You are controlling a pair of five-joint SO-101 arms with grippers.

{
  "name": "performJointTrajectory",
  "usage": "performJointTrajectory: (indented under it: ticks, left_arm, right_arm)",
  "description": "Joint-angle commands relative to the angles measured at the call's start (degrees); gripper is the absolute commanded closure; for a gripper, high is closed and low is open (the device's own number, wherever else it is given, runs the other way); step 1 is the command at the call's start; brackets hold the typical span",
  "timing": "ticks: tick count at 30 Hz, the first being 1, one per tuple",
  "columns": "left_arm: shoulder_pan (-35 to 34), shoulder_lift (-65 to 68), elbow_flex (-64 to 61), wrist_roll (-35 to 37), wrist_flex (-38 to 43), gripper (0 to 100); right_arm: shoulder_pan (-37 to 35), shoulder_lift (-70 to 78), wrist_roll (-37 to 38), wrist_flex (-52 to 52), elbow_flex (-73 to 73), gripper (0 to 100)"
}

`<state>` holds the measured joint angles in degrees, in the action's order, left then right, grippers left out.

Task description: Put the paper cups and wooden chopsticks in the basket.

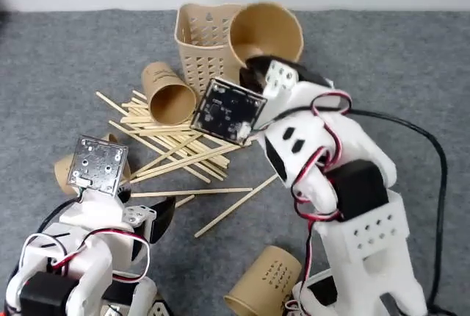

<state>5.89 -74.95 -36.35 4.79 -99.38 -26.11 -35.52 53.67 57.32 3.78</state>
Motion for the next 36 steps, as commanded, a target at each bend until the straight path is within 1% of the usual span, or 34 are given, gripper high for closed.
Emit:
performJointTrajectory:
  ticks: [1, 7, 11, 16, 24, 31, 33, 36]
  left_arm:
    - [-0.2, -0.4, 0.3, 0.8, 0.5, 75]
    - [-0.2, -0.4, 0.3, 0.8, 0.5, 75]
    - [-0.2, -0.4, 0.3, 0.8, 0.4, 75]
    - [-0.2, -0.4, 0.3, 0.8, 0.4, 75]
    - [-0.2, -0.4, 0.3, 0.8, 0.4, 75]
    - [-0.2, -0.4, 0.3, 0.8, 0.4, 75]
    - [-0.2, -0.4, 0.3, 0.8, 0.4, 75]
    - [-0.2, -0.4, 0.3, 0.8, 0.4, 75]
  right_arm:
    - [0.9, 5.2, 1.6, -1.5, -10.4, 99.1]
    - [2.2, 18.8, 1.6, -1.0, -27.2, 99.1]
    - [4.8, 26.4, 1.7, -0.9, -32.9, 99.1]
    - [8.1, 32.3, 4.0, -1.5, -33.7, 99.1]
    - [8.4, 36.4, 4.1, -1.5, -33.7, 99.1]
    - [8.3, 37.0, 4.1, -0.9, -33.6, 99.1]
    - [8.5, 37.0, 4.3, 1.3, -33.6, 98.9]
    - [8.2, 36.4, 4.1, 6.5, -33.6, 92.9]
